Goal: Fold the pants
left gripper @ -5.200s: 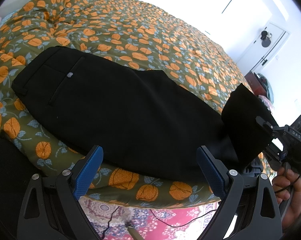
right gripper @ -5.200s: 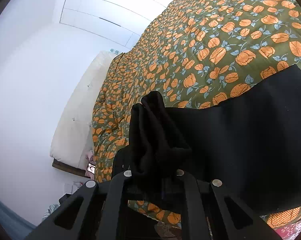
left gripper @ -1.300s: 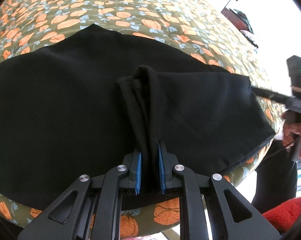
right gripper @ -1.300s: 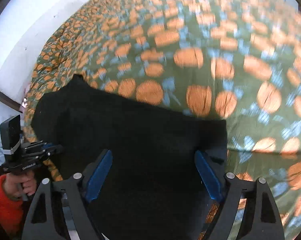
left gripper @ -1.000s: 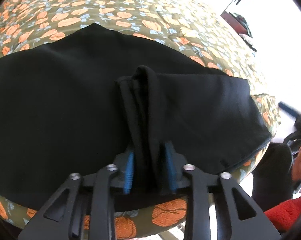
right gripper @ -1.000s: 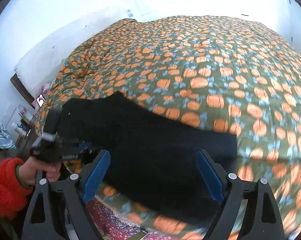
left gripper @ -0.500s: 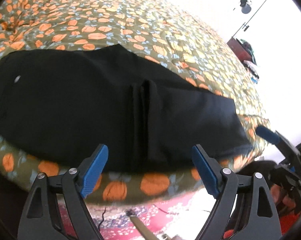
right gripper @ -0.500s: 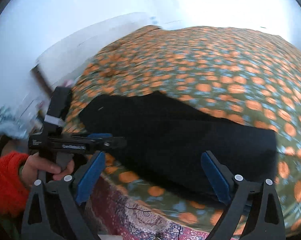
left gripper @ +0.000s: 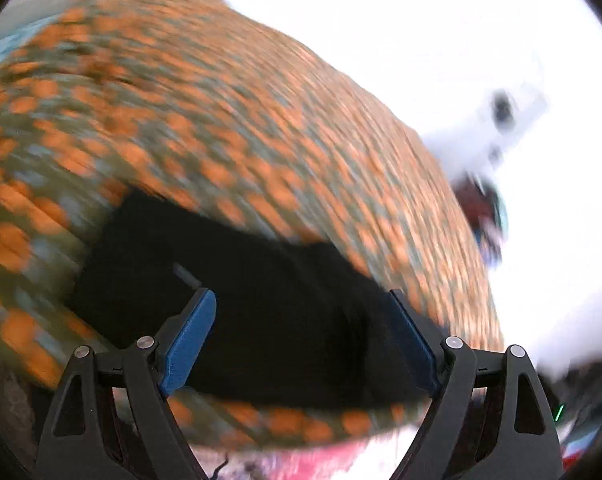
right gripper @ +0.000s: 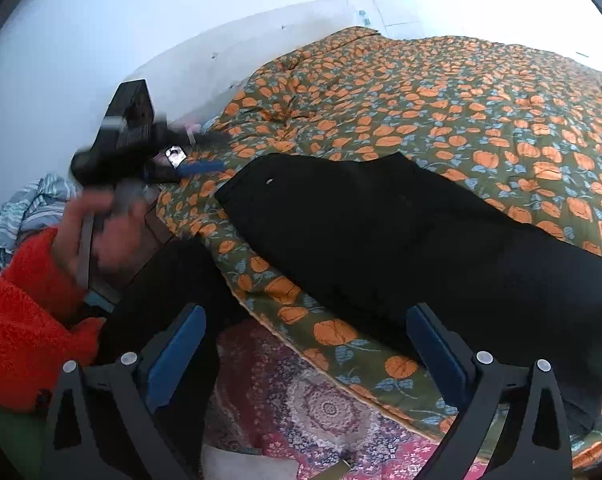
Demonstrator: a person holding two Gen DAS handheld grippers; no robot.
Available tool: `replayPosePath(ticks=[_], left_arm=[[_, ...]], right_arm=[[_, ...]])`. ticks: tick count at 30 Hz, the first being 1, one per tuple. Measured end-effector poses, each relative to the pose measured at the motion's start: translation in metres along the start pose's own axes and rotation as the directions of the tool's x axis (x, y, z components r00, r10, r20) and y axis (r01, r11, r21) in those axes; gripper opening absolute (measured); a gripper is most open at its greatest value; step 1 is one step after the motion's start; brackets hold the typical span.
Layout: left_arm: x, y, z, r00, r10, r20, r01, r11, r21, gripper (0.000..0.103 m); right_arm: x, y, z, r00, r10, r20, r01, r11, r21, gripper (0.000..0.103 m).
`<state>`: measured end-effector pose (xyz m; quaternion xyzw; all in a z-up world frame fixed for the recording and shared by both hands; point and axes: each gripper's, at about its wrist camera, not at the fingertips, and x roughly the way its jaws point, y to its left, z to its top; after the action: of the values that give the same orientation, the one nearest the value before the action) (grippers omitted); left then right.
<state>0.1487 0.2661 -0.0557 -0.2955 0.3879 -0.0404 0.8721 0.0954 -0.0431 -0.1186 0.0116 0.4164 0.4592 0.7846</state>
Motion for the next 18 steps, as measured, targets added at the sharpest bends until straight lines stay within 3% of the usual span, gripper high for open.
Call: replayPosePath(ticks=[2, 4, 8, 12, 14, 18], left_arm=[[0.004, 0.039, 0.026, 0.999, 0.052, 0.002, -0.051, 0.996, -0.077, 0.088], [0.022, 0.076, 0.039, 0.994, 0.093, -0.054, -0.100, 0.986, -0.137, 0.087], [0.059, 0.112, 0.027, 0.968, 0.200, -0.152, -0.222, 0.964, -0.147, 0.083], [0.085, 0.127, 0.009, 0.956, 0.211, -0.204, -0.244, 0.958, -0.150, 0.080], [0.092, 0.122, 0.002, 0.961, 0.187, -0.203, -0.216, 0.967, -0.134, 0.078], [0.103, 0.107, -0.002, 0.957, 0.216, -0.194, -0.224, 0.975, -0.015, 0.080]], right_arm=[[-0.002, -0.008, -0.002, 1.000, -0.011, 0.006, 0.011, 0.999, 0.034, 0.100], [-0.003, -0.018, -0.005, 1.000, -0.024, 0.010, 0.023, 0.996, 0.085, 0.100], [-0.004, -0.035, -0.006, 0.999, -0.043, 0.006, 0.042, 0.987, 0.157, 0.100], [-0.003, -0.041, -0.007, 0.999, -0.045, -0.011, 0.046, 0.983, 0.180, 0.100], [0.000, -0.042, -0.008, 0.999, -0.043, -0.024, 0.046, 0.982, 0.184, 0.100], [0.005, -0.040, -0.009, 0.998, -0.038, -0.043, 0.045, 0.983, 0.179, 0.100]])
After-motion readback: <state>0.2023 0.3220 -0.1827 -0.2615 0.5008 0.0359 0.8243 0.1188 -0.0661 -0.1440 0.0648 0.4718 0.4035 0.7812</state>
